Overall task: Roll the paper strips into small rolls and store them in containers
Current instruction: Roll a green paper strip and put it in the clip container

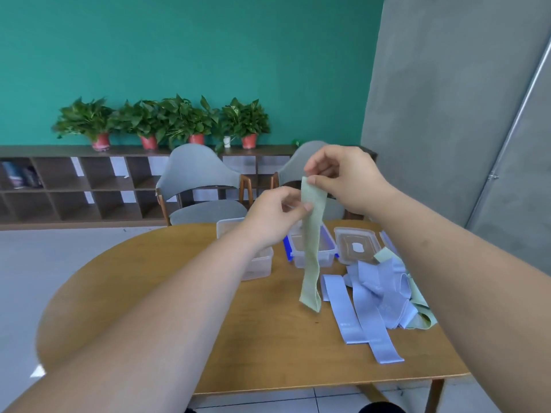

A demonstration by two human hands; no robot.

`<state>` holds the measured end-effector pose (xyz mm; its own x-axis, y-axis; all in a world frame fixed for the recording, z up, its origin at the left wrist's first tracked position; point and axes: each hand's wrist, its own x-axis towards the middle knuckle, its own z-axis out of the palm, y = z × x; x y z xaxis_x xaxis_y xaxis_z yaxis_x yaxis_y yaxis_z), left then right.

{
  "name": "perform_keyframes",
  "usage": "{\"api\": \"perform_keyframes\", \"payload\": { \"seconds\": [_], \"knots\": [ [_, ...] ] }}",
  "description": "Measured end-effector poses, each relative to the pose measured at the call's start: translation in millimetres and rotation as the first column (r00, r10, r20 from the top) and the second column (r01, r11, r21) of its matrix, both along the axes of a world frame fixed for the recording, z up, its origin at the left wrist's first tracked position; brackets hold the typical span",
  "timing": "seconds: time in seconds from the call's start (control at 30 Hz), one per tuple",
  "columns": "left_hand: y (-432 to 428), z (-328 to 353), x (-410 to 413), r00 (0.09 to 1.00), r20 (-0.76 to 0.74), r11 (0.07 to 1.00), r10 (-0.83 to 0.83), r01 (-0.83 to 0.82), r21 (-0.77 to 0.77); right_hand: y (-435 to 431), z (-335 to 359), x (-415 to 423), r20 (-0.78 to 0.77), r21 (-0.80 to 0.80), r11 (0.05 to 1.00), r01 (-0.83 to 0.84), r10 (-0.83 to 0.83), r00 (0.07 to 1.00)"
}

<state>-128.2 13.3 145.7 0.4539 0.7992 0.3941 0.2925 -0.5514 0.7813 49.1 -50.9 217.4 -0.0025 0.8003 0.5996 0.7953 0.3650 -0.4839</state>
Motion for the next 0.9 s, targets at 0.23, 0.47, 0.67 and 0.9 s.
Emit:
{"api": "perform_keyframes", "payload": {
  "seconds": [0.23, 0.47, 0.67, 0.9],
  "knots": [
    [-2.3, 4.7, -40.8, 0.999, 0.026, 0.999, 0.038, -0.038, -0.032, 10.8, -11.2, -30.0, -0.029, -0.019, 1.000, 0.011, -0.011, 1.000],
    [-3.0, 0.8, -74.6, 0.993, 0.047, 0.993, 0.110, -0.107, -0.057, 20.4, -22.3, -66.8, -0.129, 0.013, 0.999, -0.050, 0.052, 0.990],
    [-1.7, -16.5, -106.7, 0.960, 0.174, 0.969, 0.220, -0.195, -0.150, 25.6, -55.1, -100.2, -0.357, -0.040, 0.998, -0.039, 0.023, 0.934],
    [-4.8, -30.3, -151.1, 0.933, 0.160, 0.937, 0.322, -0.291, -0.191, 29.9, -111.7, -142.0, -0.411, -0.285, 0.927, -0.245, 0.113, 0.905]
  ]
}}
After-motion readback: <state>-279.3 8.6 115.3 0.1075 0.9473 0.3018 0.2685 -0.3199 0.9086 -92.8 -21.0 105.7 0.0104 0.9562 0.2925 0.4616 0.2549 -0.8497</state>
